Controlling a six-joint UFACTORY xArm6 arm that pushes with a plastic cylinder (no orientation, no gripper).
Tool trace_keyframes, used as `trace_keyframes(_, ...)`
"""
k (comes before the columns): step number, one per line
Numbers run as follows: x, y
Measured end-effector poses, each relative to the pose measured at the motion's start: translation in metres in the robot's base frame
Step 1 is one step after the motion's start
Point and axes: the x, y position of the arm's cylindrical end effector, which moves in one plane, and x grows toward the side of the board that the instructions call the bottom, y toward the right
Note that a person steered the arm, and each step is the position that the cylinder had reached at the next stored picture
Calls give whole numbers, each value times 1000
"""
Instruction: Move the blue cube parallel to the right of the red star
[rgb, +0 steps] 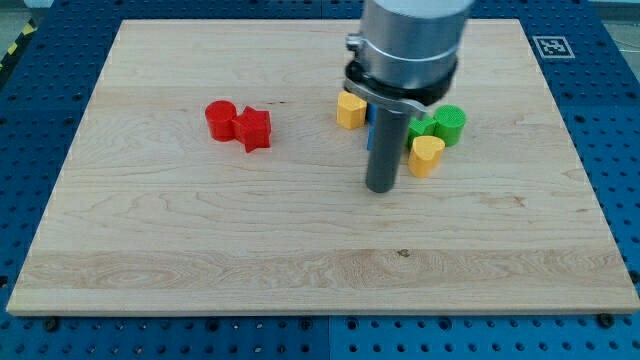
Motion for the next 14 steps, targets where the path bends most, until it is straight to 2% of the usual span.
trace_keyframes(2,-52,-42)
trace_keyframes(3,-93,-53)
trace_keyframes(4,-139,-50)
trace_keyframes(5,-166,2)
trace_keyframes(6,-171,88)
trace_keyframes(7,-152,133)
trace_keyframes(8,-119,136)
trace_keyframes(9,-106,123)
trace_keyframes(14,-111,-24)
